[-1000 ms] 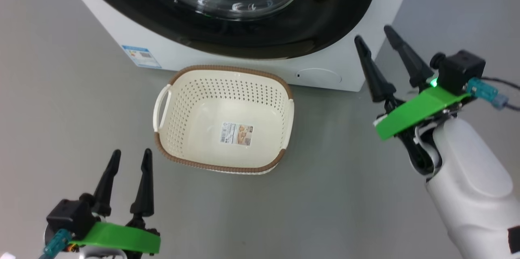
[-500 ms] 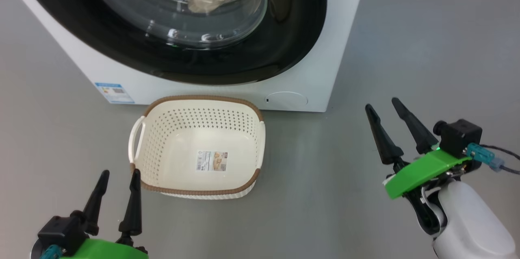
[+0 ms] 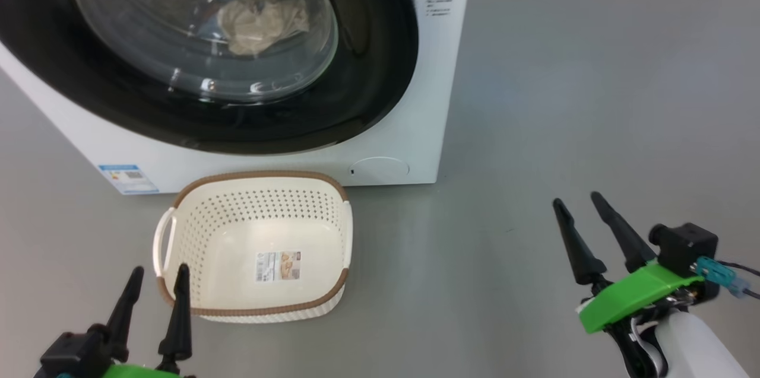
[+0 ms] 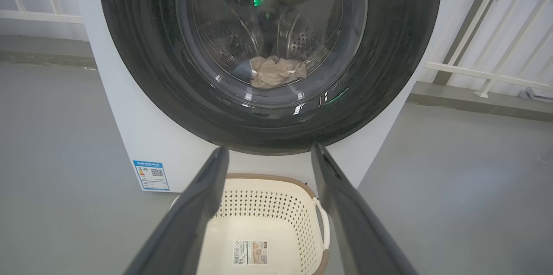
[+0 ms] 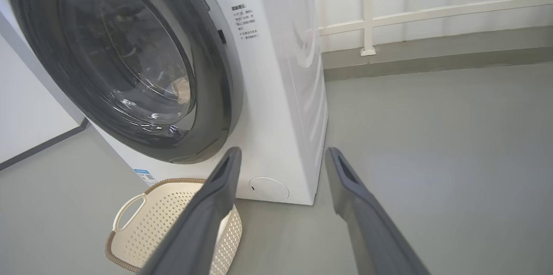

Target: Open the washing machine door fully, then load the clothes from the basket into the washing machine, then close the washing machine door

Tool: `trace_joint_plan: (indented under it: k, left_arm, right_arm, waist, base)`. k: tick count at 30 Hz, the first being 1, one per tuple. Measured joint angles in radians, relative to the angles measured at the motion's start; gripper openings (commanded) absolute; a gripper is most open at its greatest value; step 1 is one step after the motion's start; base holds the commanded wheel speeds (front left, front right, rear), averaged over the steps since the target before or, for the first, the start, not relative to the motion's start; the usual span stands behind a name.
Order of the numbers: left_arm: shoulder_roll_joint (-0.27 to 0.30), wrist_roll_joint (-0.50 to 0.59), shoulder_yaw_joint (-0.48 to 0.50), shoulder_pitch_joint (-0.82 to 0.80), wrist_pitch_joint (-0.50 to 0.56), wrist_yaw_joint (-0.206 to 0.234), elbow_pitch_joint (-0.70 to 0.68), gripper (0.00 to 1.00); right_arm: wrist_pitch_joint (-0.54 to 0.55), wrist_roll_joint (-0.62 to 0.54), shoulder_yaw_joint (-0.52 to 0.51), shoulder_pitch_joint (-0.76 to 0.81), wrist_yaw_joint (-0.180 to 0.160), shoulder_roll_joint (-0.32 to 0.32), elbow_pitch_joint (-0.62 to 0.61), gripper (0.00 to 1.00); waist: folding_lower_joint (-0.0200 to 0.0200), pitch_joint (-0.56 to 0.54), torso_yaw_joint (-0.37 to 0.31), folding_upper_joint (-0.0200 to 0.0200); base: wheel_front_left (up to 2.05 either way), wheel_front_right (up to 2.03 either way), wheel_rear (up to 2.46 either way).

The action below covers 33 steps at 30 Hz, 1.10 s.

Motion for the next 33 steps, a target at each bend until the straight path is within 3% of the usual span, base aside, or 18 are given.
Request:
trace_joint_plan:
  k: [16, 33]
  left_arm:
    - [0.004, 0.0, 0.024, 0.041, 0.0, 0.0, 0.018, 1.0]
    - [0.004, 0.0, 0.026, 0.046, 0.0, 0.0, 0.016, 1.0]
  right_arm:
    - [0.0, -0.014, -0.052, 0.089, 0.0, -0.002, -0.015, 1.0]
    - [0.0, -0.017, -0.075, 0.103, 0.0, -0.002, -0.025, 1.0]
  waist:
    - [0.0, -0.035, -0.068, 0.0]
    - [0.0, -0.028, -0.072, 0.0]
  base:
    - [0.0, 0.0, 0.0]
    - [0.0, 0.0, 0.0]
